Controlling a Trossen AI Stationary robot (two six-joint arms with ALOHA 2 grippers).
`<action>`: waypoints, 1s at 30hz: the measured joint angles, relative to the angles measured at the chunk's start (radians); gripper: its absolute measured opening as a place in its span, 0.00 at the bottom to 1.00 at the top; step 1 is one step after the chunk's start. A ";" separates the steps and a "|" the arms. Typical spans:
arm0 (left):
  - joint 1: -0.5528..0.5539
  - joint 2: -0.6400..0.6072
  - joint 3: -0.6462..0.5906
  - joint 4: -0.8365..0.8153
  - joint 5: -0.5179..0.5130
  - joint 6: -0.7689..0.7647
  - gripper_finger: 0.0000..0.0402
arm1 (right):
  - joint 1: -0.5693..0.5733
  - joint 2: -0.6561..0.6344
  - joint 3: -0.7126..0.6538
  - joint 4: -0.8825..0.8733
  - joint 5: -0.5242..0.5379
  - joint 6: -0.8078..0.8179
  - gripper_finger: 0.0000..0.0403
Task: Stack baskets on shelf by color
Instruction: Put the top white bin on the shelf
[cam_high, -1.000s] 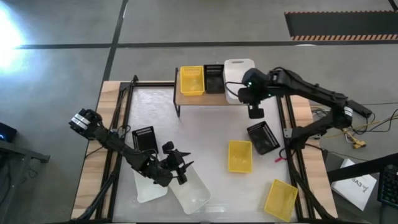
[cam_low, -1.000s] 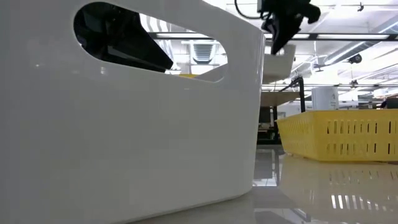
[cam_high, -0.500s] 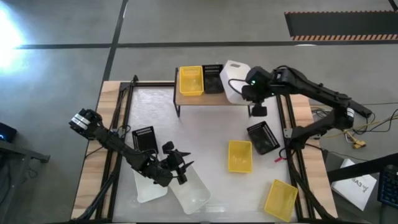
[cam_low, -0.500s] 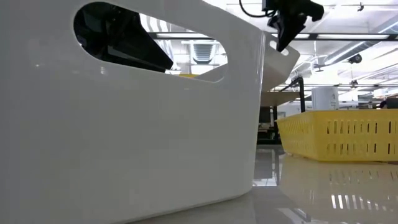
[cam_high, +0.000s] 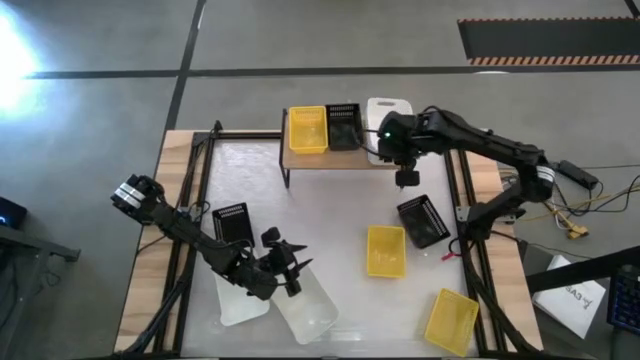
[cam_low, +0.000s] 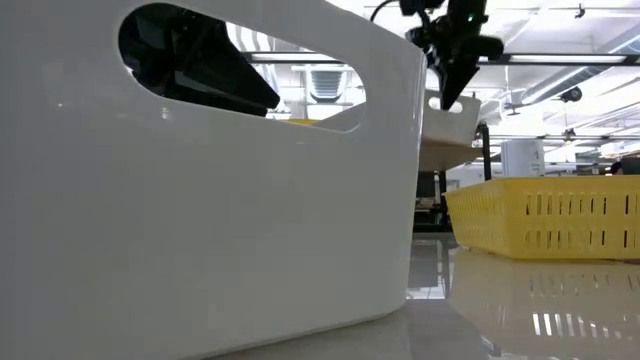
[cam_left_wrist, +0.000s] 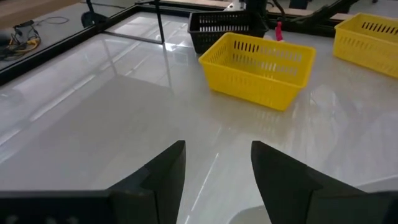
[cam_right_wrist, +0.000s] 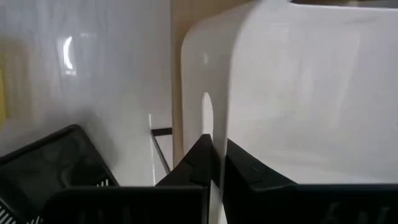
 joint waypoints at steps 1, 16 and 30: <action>0.000 0.000 0.000 0.010 0.000 0.010 0.42 | 0.000 0.014 0.000 0.002 0.005 0.000 0.02; -0.003 -0.009 0.008 0.061 0.004 0.034 0.42 | 0.001 0.114 0.000 0.008 0.205 -0.010 0.09; -0.027 -0.045 0.015 0.078 0.008 0.076 0.42 | 0.003 -0.042 -0.001 0.169 0.127 0.120 0.30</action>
